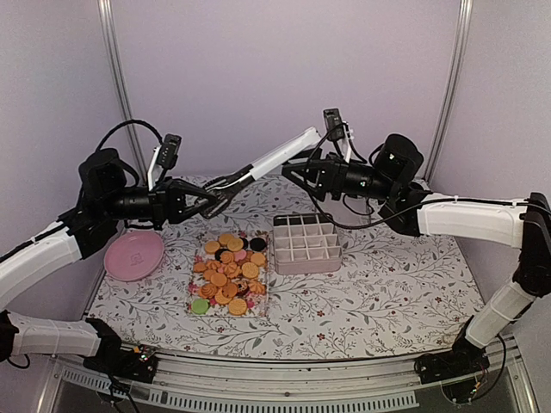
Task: Pack the cookies
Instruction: Pass from the left arm to the right
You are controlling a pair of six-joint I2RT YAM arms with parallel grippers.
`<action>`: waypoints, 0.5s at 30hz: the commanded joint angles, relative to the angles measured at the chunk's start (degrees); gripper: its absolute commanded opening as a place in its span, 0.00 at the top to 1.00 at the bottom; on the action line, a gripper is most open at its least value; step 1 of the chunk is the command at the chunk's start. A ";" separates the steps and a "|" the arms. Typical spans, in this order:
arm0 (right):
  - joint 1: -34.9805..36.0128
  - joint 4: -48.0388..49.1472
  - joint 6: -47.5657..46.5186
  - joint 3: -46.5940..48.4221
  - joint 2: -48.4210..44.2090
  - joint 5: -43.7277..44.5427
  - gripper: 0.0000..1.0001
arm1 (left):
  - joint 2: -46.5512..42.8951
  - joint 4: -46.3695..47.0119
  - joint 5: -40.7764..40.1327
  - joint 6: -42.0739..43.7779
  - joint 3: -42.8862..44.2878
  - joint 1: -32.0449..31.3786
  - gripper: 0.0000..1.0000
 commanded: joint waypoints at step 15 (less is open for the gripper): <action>4.15 16.03 5.63 7.56 10.79 5.74 0.26 | 0.83 5.63 0.27 -4.43 -0.77 1.50 1.00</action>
